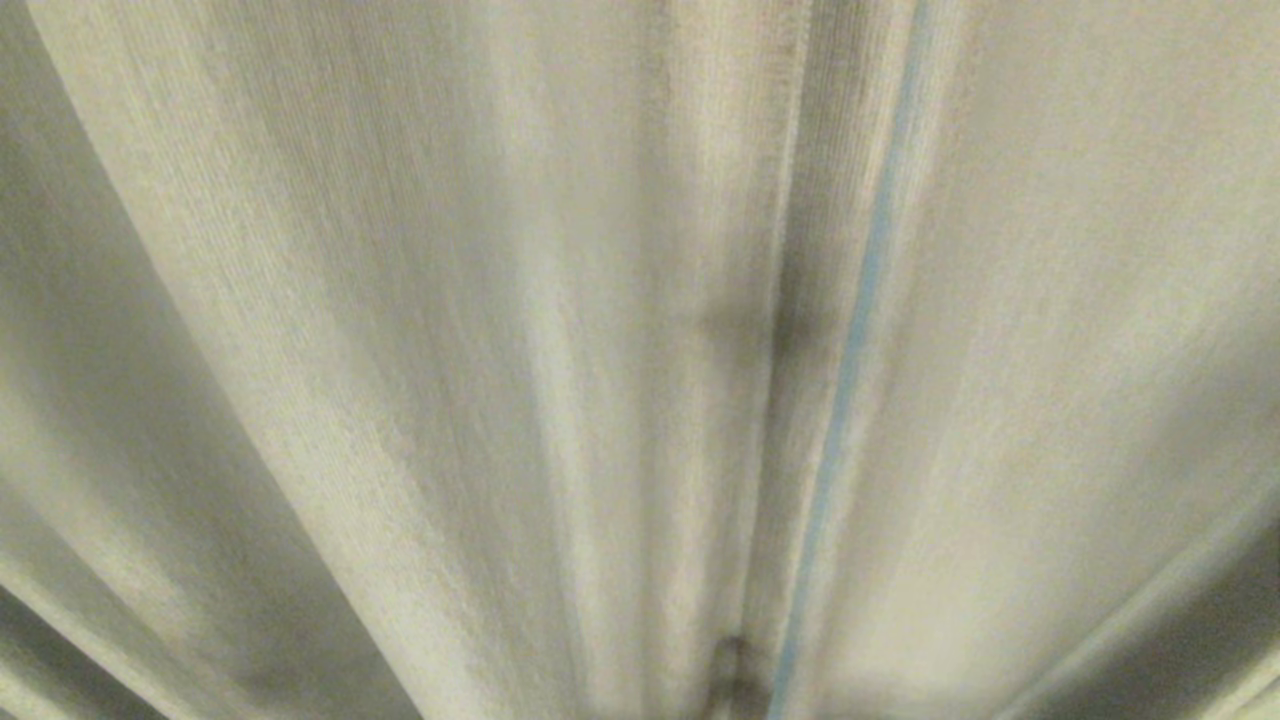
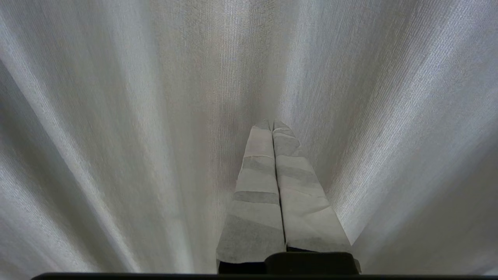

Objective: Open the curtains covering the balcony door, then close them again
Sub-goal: Pull the outer curtains open on both sides

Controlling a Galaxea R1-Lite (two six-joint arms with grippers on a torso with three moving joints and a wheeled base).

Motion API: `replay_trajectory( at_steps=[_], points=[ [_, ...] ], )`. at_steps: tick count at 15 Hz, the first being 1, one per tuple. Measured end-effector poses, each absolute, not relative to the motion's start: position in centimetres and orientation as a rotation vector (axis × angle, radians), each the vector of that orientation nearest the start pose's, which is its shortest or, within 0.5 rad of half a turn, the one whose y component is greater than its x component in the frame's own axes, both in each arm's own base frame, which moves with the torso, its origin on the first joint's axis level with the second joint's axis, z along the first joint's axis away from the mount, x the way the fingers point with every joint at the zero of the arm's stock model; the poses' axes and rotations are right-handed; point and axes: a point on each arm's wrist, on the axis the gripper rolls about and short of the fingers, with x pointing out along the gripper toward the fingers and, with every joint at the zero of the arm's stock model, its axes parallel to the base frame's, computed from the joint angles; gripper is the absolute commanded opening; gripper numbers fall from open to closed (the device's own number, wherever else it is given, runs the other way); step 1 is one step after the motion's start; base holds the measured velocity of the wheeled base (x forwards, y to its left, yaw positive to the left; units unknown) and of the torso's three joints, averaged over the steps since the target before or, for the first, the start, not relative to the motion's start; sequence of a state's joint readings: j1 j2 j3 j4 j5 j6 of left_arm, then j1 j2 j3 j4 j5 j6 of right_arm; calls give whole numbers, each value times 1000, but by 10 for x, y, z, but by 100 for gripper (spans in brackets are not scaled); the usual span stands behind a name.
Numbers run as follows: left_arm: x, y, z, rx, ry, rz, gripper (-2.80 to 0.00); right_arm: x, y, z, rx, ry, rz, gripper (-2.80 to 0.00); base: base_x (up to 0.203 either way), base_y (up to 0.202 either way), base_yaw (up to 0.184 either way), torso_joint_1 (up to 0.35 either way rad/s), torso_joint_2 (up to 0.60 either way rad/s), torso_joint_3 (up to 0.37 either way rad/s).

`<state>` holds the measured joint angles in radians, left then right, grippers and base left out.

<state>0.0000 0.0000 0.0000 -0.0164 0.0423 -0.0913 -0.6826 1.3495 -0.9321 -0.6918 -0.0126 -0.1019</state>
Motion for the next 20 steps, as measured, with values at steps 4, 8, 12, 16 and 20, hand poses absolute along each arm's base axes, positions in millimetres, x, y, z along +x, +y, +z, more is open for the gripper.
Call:
replay_trajectory(
  at_steps=[4,8,12,16,20],
  points=[
    [-23,1,77,-92,-18,42,-280,171,-176,322,-204,-222,-805,-280,0,0,0,0,0,0],
    [-23,1,77,-92,-18,42,-280,174,-210,321,-205,-207,-884,-280,0,0,0,0,0,0],
    [-23,1,77,-92,-18,41,-280,178,-239,320,-209,-200,-934,-280,0,0,0,0,0,0],
    [-23,1,77,-92,-18,42,-280,182,-264,318,-212,-193,-971,-280,0,0,0,0,0,0],
    [-23,1,77,-91,-18,42,-280,183,-283,311,-212,-175,-1003,-280,0,0,0,0,0,0]
  ],
)
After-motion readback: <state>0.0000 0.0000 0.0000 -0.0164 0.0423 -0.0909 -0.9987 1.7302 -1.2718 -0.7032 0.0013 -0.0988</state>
